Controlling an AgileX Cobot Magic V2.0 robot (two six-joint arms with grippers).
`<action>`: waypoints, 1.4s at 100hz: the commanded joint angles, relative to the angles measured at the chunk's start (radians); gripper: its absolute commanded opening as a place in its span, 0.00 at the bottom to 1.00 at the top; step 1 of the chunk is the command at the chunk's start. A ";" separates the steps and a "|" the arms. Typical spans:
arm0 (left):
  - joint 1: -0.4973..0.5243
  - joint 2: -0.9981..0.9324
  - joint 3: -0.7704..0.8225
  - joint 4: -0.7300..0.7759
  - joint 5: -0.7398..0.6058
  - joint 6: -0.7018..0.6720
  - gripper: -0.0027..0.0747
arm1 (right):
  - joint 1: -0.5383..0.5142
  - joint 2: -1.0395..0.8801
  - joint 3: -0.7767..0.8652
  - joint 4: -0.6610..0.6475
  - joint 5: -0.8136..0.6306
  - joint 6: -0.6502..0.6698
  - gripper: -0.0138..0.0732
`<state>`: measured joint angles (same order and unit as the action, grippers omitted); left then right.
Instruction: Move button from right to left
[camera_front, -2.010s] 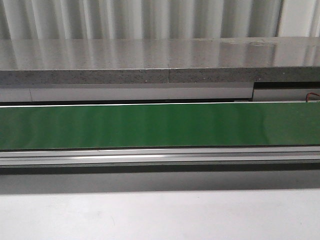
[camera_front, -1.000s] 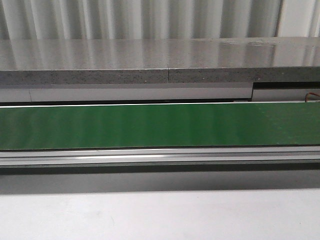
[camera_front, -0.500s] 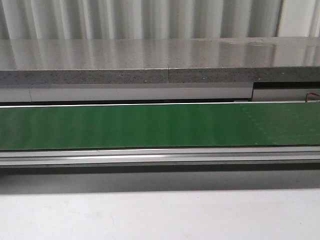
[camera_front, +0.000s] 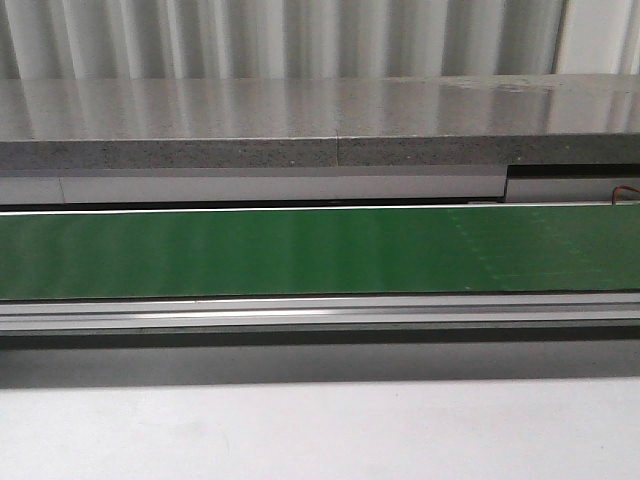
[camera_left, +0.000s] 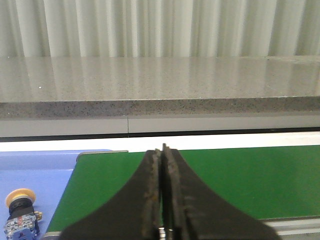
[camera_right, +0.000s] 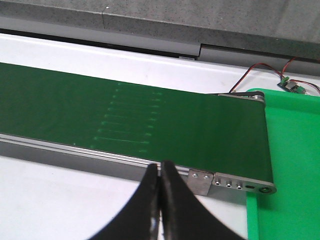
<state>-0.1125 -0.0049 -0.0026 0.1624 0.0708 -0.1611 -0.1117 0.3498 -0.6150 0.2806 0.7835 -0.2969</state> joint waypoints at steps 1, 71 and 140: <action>-0.006 -0.035 0.026 0.000 -0.090 -0.009 0.01 | -0.004 0.008 -0.021 0.007 -0.071 -0.011 0.08; -0.006 -0.035 0.026 0.000 -0.088 -0.009 0.01 | -0.004 0.008 -0.021 0.008 -0.071 -0.011 0.08; -0.006 -0.035 0.026 0.000 -0.088 -0.009 0.01 | 0.022 -0.181 0.297 -0.134 -0.434 0.172 0.08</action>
<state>-0.1125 -0.0049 -0.0026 0.1624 0.0645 -0.1611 -0.0985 0.1907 -0.3497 0.2288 0.4691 -0.2209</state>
